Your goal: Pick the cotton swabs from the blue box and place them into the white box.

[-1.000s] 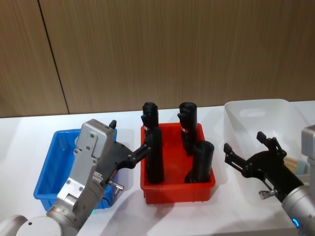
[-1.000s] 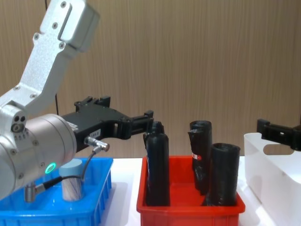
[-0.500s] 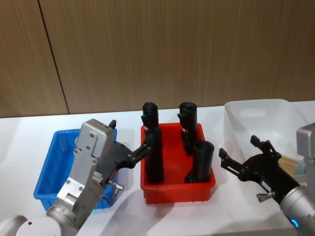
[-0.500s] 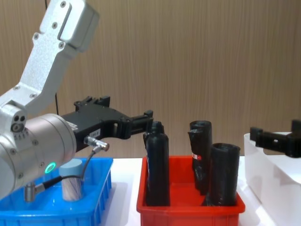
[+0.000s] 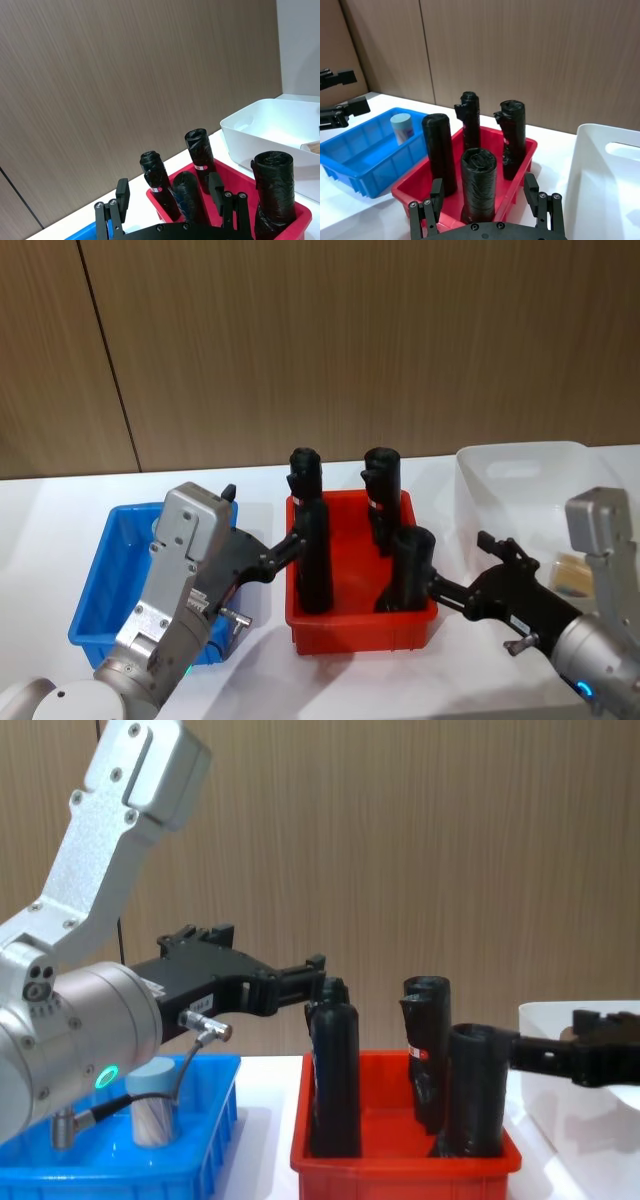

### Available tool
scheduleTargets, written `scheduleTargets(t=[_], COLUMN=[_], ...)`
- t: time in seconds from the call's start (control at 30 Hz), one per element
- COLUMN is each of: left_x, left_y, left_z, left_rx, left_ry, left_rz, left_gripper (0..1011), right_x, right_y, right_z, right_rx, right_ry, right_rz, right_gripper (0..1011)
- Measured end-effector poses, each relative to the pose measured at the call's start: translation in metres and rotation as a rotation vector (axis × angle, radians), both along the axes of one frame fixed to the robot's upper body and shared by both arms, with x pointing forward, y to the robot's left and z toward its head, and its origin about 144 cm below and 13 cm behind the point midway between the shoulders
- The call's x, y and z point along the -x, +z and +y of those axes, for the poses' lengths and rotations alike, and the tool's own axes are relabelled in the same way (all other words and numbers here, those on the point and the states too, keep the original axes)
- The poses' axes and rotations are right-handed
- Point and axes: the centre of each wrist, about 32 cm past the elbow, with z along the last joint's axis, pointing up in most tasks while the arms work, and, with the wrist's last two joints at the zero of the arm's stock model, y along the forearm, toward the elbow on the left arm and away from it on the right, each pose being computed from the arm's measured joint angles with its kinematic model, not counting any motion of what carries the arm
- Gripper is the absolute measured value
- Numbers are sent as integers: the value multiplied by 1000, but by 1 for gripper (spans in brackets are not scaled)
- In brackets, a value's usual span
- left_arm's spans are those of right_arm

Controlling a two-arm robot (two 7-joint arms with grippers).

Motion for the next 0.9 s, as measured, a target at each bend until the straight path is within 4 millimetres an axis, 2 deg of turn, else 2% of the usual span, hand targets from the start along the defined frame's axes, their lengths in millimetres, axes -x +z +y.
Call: scheduleTargets(t=[0.9], left_x=[0], left_y=[0], left_z=[0], left_rx=[0], left_ry=[0], left_rz=[0], left_gripper=[1004], right_x=[-49], right_y=[-9], right_z=[7], right_rx=[26], right_ry=[76], right_rz=[88], right_gripper=[1002])
